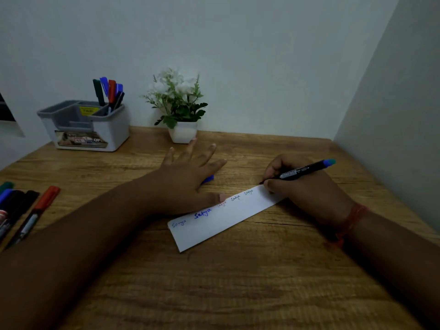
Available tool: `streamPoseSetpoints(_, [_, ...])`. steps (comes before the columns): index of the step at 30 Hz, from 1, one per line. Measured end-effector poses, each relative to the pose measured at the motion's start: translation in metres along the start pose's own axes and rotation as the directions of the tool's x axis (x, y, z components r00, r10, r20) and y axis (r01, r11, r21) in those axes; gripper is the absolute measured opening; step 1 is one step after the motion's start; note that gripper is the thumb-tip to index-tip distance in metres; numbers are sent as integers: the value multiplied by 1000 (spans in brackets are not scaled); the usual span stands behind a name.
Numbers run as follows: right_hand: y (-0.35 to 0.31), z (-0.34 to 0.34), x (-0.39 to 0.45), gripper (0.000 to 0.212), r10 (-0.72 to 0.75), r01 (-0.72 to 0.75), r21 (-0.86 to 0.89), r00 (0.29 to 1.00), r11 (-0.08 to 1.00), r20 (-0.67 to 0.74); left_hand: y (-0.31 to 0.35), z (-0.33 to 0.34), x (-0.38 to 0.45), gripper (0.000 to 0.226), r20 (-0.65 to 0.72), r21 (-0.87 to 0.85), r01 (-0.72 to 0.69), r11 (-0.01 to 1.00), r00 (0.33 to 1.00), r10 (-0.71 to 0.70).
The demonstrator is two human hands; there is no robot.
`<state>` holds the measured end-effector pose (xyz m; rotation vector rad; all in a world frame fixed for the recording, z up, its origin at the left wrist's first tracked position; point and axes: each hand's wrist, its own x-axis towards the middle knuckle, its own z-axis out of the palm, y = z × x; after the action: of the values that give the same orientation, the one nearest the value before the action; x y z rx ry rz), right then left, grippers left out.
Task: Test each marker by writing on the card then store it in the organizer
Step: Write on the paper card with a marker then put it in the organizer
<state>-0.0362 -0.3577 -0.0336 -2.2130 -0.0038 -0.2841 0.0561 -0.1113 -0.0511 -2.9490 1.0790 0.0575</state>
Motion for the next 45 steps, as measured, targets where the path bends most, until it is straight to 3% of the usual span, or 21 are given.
streamPoseSetpoints(9, [5,0,4,7,1,0,-13,1000,1000,20,-1,1,0,96,-20,128,8,992,1000,-5])
streamPoseSetpoints(28, [3,-1,3,11,31,-30,-15,998,999,54,2,-2,-2,96,7,132,20,991,1000,-21])
streamPoseSetpoints(45, [8,1,7,7,33,-33,-6,999,999,-4,1,-1,-1,99,9,130,18,991,1000,-19])
